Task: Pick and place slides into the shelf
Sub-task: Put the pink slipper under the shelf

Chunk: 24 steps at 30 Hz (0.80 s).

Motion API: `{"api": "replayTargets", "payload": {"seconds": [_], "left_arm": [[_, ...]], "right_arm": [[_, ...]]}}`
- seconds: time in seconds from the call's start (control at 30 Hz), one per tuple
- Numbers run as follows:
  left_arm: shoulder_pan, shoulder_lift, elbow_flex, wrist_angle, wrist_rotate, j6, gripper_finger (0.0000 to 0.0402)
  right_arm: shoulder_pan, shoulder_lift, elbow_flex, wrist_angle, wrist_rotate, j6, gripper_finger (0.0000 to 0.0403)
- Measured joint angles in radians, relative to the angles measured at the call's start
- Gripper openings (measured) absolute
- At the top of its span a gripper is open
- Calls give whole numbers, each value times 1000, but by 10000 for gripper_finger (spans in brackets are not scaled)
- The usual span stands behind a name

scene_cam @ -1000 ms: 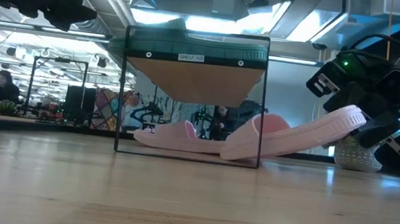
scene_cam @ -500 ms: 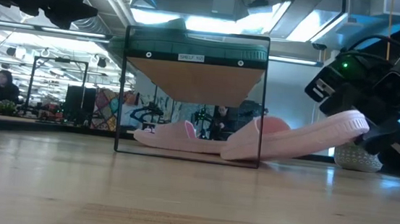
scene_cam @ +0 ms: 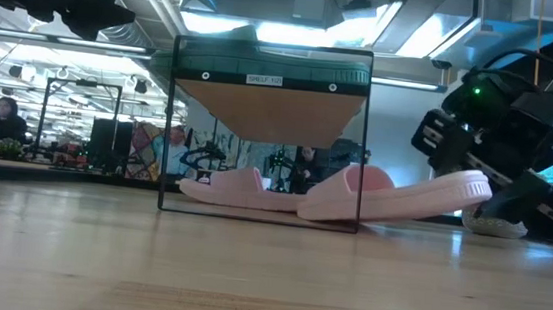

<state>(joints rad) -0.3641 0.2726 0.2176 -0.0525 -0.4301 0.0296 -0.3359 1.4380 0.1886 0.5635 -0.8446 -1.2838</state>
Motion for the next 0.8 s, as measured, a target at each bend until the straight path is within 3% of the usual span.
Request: {"api": "replayTargets", "payload": {"seconds": [0.17,0.5,0.8], "left_arm": [[0,0,0,-3,0,0,216],[0,0,0,-25,1,0,216],[0,0,0,-48,2,0,216]], "right_arm": [[0,0,0,-1,34,107,218],[0,-1,0,-26,265,303,218],[48,-2,0,-51,265,309,218]]}}
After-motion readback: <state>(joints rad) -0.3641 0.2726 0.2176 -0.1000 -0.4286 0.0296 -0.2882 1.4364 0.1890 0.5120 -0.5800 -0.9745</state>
